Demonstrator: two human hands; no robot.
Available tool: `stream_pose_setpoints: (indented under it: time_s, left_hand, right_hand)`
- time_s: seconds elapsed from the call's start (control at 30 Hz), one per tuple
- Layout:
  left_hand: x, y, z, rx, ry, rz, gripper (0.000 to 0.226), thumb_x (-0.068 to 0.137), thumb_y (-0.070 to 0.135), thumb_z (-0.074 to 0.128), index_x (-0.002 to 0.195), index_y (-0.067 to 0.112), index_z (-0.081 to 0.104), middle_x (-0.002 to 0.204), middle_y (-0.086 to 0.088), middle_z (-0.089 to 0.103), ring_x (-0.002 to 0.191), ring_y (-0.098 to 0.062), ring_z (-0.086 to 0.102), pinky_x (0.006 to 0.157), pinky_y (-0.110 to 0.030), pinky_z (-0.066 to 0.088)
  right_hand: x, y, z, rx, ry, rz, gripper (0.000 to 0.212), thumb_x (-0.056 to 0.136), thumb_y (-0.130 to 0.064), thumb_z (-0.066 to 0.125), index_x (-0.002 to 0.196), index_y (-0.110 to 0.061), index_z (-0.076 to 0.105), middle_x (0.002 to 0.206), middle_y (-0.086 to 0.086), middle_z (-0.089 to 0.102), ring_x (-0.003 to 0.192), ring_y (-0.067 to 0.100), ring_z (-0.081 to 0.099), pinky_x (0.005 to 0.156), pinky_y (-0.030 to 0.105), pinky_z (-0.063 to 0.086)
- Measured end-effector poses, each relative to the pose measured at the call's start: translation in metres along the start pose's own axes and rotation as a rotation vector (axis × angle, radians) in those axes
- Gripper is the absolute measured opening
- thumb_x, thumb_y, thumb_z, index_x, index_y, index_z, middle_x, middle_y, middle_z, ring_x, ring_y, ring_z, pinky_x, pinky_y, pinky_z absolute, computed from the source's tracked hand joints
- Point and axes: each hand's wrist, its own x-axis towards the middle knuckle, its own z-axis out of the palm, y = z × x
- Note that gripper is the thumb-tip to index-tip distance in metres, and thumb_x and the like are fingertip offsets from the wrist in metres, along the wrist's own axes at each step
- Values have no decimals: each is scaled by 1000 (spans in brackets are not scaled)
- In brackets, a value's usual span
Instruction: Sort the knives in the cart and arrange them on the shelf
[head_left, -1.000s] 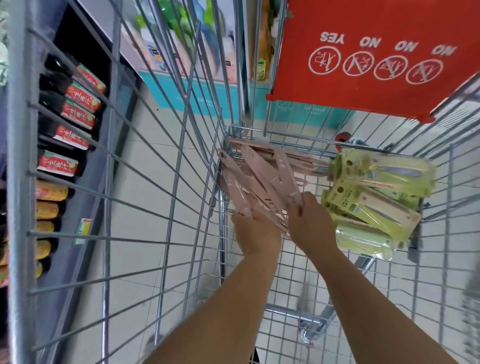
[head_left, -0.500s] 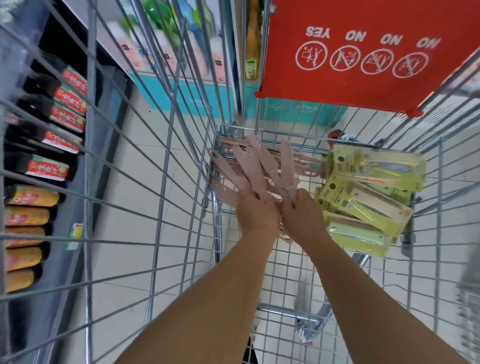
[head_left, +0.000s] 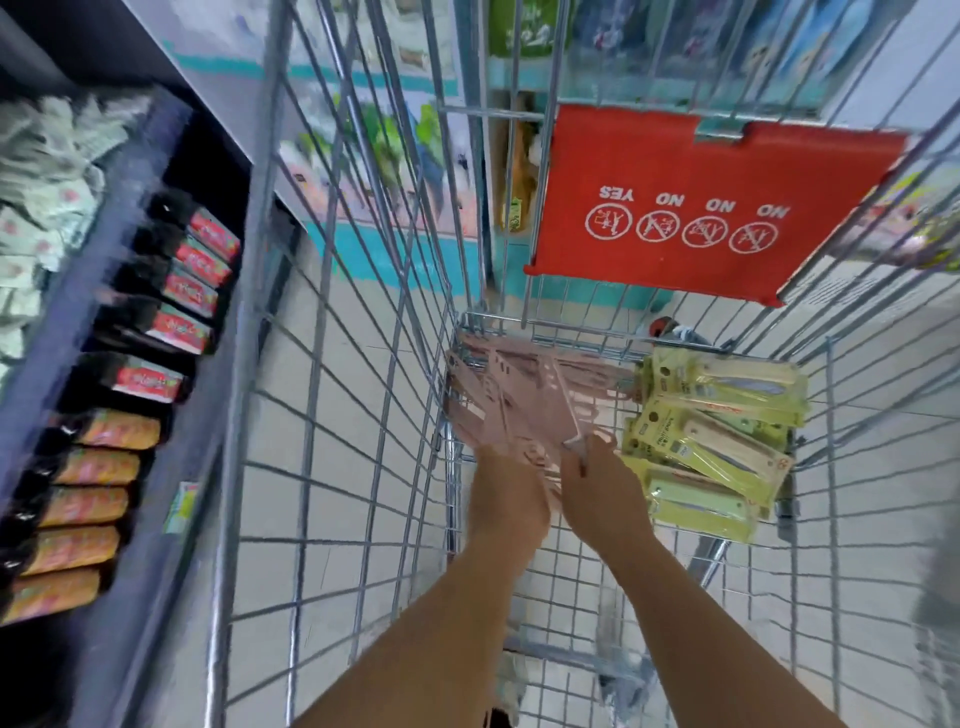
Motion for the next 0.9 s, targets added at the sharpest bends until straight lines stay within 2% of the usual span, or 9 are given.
stream_pose_setpoints:
  time_s: [0.07, 0.17, 0.27, 0.37, 0.47, 0.6, 0.73, 0.8, 0.9]
  left_hand:
    - [-16, 2, -13, 83, 21, 70, 28, 97, 6, 38, 123, -4, 43, 119, -18, 54, 104, -31, 56, 79, -29, 40]
    - [-43, 14, -35, 4, 51, 96, 26, 98, 7, 30, 120, 10, 42, 109, -11, 56, 88, -28, 58, 76, -41, 48]
    - [-70, 29, -61, -110, 95, 115, 16, 97, 15, 28, 107, 24, 36, 94, -3, 57, 76, -26, 55, 63, -34, 40]
    - [-100, 41, -96, -215, 146, 239, 12, 95, 18, 32, 96, 27, 40, 89, 0, 59, 75, -24, 57, 62, -34, 44]
    - [-135, 45, -142, -251, 184, 371, 11, 98, 23, 35, 89, 28, 34, 85, 4, 52, 70, -16, 51, 54, -28, 32]
    - [-178, 34, -219, -267, 335, 539, 10, 101, 26, 34, 95, 20, 29, 88, 1, 45, 77, -24, 47, 64, -28, 29]
    - [-218, -7, -309, -351, 508, 653, 12, 100, 23, 35, 93, 14, 33, 83, -3, 46, 75, -26, 48, 63, -27, 28]
    - [-234, -38, -354, -357, 613, 682, 11, 99, 22, 36, 98, 11, 39, 83, -1, 46, 73, -23, 46, 65, -27, 31]
    - [-261, -92, -419, -372, 764, 731, 19, 99, 24, 39, 85, 12, 32, 67, 3, 38, 57, -16, 39, 56, -30, 21]
  right_hand:
    - [-15, -9, -10, 22, 51, -12, 19, 100, -23, 35, 102, -10, 48, 81, 6, 56, 72, 24, 51, 61, 31, 34]
    - [-40, -27, -27, 77, 159, -27, 20, 100, -24, 35, 102, -10, 49, 77, 4, 54, 71, 25, 50, 60, 32, 33]
    - [-69, -53, -50, 135, 237, -67, 21, 99, -27, 38, 99, -9, 48, 74, 2, 50, 74, 28, 50, 63, 34, 36]
    - [-102, -89, -73, 187, 277, -153, 19, 99, -26, 39, 97, -9, 49, 79, 7, 56, 74, 29, 52, 64, 37, 41]
    - [-138, -132, -92, 192, 334, -237, 21, 99, -29, 39, 89, -12, 46, 75, 7, 57, 71, 29, 55, 60, 35, 38]
    - [-198, -202, -104, 188, 418, -394, 29, 100, -27, 39, 73, -19, 36, 74, 9, 53, 70, 28, 51, 61, 34, 31]
    - [-266, -277, -89, 204, 444, -556, 21, 99, -22, 42, 80, -13, 40, 71, 5, 48, 74, 27, 49, 62, 32, 25]
    - [-302, -314, -71, 208, 437, -626, 17, 98, -22, 42, 91, -7, 46, 83, 15, 57, 82, 31, 55, 63, 33, 28]
    - [-361, -367, -37, 215, 400, -744, 20, 98, -20, 42, 107, -4, 51, 104, 24, 61, 97, 37, 57, 70, 36, 33]
